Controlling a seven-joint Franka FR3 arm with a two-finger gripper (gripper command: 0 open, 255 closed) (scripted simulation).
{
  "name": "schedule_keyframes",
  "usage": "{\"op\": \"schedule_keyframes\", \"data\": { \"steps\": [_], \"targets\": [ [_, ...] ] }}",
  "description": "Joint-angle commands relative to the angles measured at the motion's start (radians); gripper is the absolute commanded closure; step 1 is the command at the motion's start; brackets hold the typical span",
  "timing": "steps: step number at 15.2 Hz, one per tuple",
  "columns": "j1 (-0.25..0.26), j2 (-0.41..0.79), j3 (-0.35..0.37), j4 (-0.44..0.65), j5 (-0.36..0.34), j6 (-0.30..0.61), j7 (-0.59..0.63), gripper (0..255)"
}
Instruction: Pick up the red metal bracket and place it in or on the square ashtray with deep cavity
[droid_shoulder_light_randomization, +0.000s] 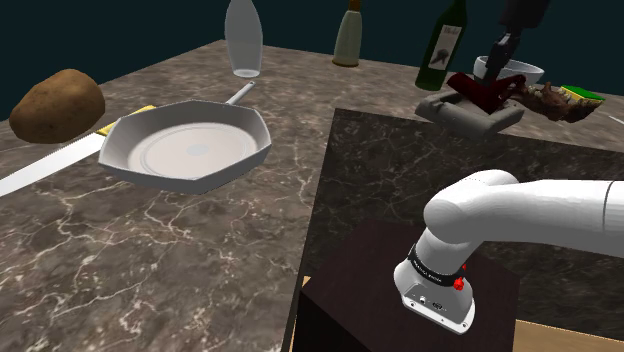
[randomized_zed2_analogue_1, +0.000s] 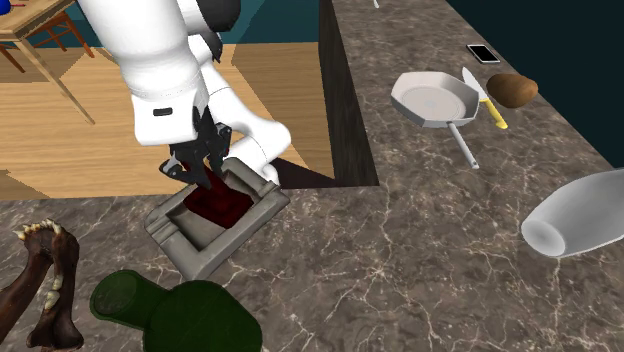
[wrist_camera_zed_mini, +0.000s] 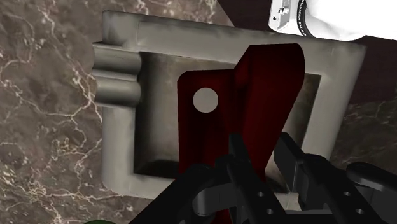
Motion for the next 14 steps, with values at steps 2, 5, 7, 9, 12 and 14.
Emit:
{"op": "schedule_keyframes", "data": {
  "steps": [2, 5, 7, 9, 12, 14],
  "targets": [
    [-0.005, -0.029, -0.008, -0.061, -0.008, 0.033, 0.005, 255],
    [-0.006, -0.031, -0.008, -0.067, -0.009, 0.036, 0.006, 255],
    [-0.006, -0.031, -0.008, -0.067, -0.009, 0.036, 0.006, 255],
    [-0.006, -0.031, -0.008, -0.067, -0.009, 0.036, 0.006, 255],
    [-0.006, -0.031, -0.008, -0.067, -0.009, 0.036, 0.006, 0],
    [-0.006, -0.031, -0.008, -0.067, -0.009, 0.036, 0.006, 0]
  ]
}}
